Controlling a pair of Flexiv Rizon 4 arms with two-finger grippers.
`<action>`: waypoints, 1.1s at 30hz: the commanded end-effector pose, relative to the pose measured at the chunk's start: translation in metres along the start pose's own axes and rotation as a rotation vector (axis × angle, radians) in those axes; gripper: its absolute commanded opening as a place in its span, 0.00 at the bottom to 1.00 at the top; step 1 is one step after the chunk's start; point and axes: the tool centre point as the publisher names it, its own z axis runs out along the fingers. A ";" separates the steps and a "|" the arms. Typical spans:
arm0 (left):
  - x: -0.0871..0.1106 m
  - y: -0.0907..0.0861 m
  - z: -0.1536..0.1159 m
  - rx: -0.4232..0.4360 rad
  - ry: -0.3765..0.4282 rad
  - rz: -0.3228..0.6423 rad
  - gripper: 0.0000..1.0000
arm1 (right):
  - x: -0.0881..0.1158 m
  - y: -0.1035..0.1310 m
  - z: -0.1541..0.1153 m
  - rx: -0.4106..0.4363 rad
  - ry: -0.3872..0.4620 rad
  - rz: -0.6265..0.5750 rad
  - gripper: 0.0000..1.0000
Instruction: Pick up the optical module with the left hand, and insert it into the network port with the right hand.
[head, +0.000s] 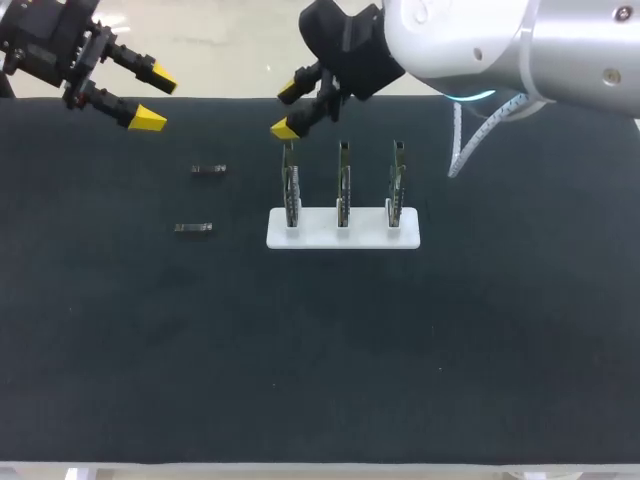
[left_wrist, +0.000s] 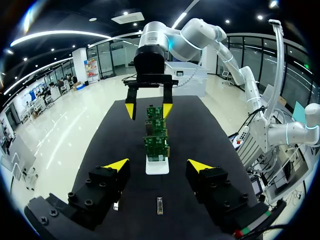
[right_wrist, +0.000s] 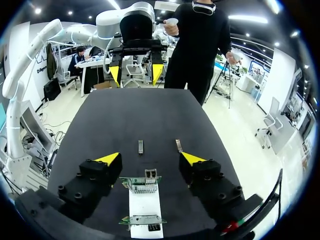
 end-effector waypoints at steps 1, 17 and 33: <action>0.000 0.000 0.000 -0.001 0.003 -0.001 1.00 | -0.002 0.000 -0.001 0.002 0.015 -0.007 0.00; 0.000 0.000 0.000 -0.001 0.003 -0.001 1.00 | -0.002 0.001 0.001 0.006 0.045 -0.029 0.00; 0.000 0.000 0.000 -0.001 0.003 -0.001 1.00 | 0.003 0.002 0.003 0.001 0.071 -0.037 0.00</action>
